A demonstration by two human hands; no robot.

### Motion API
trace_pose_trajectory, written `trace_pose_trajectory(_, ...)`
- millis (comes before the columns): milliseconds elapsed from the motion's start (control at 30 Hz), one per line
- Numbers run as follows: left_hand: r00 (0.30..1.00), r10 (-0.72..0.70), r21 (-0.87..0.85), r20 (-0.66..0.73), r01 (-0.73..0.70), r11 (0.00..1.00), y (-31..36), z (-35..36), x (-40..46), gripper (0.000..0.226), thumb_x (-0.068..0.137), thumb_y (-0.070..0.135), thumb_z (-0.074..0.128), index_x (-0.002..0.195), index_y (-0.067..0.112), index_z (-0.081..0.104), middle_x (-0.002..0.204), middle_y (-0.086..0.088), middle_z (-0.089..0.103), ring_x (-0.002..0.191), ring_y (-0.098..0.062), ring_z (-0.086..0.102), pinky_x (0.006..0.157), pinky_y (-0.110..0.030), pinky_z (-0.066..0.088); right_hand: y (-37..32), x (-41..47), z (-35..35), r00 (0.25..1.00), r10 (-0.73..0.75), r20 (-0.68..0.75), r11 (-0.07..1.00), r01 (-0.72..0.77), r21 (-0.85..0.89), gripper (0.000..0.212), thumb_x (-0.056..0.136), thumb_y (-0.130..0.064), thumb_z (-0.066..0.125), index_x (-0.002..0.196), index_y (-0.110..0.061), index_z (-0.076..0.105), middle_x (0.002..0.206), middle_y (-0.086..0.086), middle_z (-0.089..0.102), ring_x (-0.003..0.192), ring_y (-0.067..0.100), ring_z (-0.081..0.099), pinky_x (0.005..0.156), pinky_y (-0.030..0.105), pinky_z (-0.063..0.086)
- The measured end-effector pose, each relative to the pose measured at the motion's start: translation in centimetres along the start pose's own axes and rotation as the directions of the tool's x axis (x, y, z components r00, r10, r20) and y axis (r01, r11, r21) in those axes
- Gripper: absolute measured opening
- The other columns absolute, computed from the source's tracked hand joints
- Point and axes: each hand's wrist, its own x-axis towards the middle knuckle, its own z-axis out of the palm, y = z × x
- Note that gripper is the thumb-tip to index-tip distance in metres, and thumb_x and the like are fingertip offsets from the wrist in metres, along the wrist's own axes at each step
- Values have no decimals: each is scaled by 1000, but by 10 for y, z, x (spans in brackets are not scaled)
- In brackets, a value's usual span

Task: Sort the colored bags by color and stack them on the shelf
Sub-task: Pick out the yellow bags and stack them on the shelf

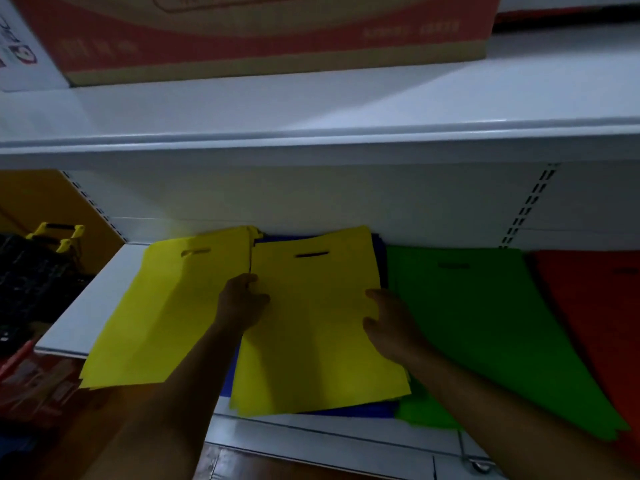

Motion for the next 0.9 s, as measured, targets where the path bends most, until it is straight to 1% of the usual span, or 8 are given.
trace_pose_trajectory(100,997,-23,24,74,21,999,-4,8,6,65,81,8,74,140,7,46,139,-19,48,121,-35,52,98,-44,47,5,2,5,999,35,10,999,-35,-18,59,99,-15,49,152,-14,24,160,5,18,146,25,21,115,32,26)
trace_pose_trajectory(200,995,-13,94,96,4,996,-5,14,10,67,82,12,74,141,8,44,141,-18,47,123,-34,50,96,-39,45,9,4,7,998,55,7,998,-55,-10,59,98,-14,51,151,-15,26,159,6,19,145,25,22,114,32,26)
trace_pose_trajectory(367,993,0,113,118,-14,993,-3,23,9,65,85,14,71,143,10,42,143,-16,44,126,-34,48,95,-39,45,11,8,2,994,95,-45,995,-96,-14,60,94,-6,54,149,-13,31,156,9,24,142,27,26,107,28,31)
trace_pose_trajectory(500,991,30,100,128,-43,994,-3,28,9,65,85,15,72,142,8,43,143,-15,45,125,-33,49,97,-40,46,13,11,-7,977,154,-147,985,-141,95,55,90,-1,56,142,-10,41,148,12,36,135,28,37,95,24,36)
trace_pose_trajectory(600,991,26,103,130,-40,994,0,30,10,61,84,13,72,139,8,47,138,-16,49,118,-34,54,88,-36,48,16,15,-13,963,201,-181,972,-173,159,51,89,1,55,138,-10,46,146,13,40,129,31,44,93,31,42)
trace_pose_trajectory(667,990,-4,-15,142,6,1000,0,30,12,53,82,10,74,131,10,53,134,-16,51,111,-36,57,87,-40,51,17,15,-13,959,220,-181,963,-184,196,50,87,3,55,136,-10,49,143,13,45,121,33,51,84,34,46)
trace_pose_trajectory(767,988,-14,-234,155,50,971,5,30,13,40,79,-1,73,114,14,60,128,-16,55,99,-37,61,85,-51,53,17,15,-12,957,223,-185,958,-181,221,47,85,4,55,130,-11,54,134,13,52,107,34,58,69,28,40)
trace_pose_trajectory(900,989,75,-308,128,-32,951,21,26,6,40,81,-10,65,113,13,60,121,-13,54,92,-30,57,75,-41,50,18,15,-14,959,202,-200,951,-144,272,46,85,4,54,126,-14,56,128,12,55,78,23,57,50,22,35)
